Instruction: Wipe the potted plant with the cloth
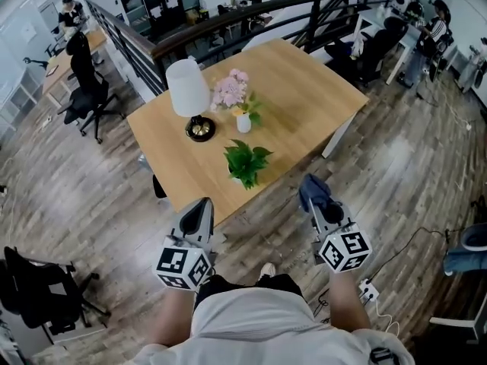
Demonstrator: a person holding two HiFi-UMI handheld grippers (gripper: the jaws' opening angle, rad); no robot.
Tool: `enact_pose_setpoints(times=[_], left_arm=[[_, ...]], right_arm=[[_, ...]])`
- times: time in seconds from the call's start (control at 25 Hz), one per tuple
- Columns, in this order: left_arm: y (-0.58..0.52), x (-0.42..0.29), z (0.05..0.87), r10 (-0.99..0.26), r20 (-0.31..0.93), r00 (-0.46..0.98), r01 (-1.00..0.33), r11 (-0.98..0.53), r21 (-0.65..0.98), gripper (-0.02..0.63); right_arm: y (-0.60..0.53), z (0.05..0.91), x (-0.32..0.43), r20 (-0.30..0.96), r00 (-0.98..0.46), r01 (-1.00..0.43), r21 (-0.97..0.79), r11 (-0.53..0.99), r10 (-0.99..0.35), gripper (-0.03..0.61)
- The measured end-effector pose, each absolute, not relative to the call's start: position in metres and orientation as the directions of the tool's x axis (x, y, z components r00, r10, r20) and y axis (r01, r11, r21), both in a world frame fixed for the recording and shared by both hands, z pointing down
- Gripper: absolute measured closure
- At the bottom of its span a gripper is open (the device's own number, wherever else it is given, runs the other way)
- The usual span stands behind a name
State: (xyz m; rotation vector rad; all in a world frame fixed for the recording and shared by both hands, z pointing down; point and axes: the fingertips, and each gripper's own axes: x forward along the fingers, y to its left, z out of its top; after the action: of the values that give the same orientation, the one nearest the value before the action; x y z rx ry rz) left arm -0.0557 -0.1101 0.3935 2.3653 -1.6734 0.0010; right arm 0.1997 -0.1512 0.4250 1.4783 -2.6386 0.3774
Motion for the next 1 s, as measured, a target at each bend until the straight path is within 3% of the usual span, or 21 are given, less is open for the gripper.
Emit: enact_pose_setpoints(times=[0.4, 0.72, 1.0], left_arm=[[-0.176, -0.065, 0.423, -0.921, 0.207, 0.329, -0.927, -0.273, 0.257, 0.598], [-0.233, -0.096, 0.441, -0.872, 0.205, 0.445, -0.874, -0.373, 0.313, 0.598], [-0.258, -0.100, 0.516, -0.770, 0.327, 0.548, -0.808, -0.385, 0.446, 0.597]], right_arm=[[-0.209, 0.451, 0.172, 0.257, -0.581, -0.813, -0.220, 0.539, -0.772, 0.425], [-0.234, 0.456, 0.129, 0.316, -0.516, -0.857, -0.183, 0.482, -0.796, 0.425], [-0.244, 0.473, 0.099, 0.368, -0.515, -0.856, -0.178, 0.485, -0.774, 0.425]])
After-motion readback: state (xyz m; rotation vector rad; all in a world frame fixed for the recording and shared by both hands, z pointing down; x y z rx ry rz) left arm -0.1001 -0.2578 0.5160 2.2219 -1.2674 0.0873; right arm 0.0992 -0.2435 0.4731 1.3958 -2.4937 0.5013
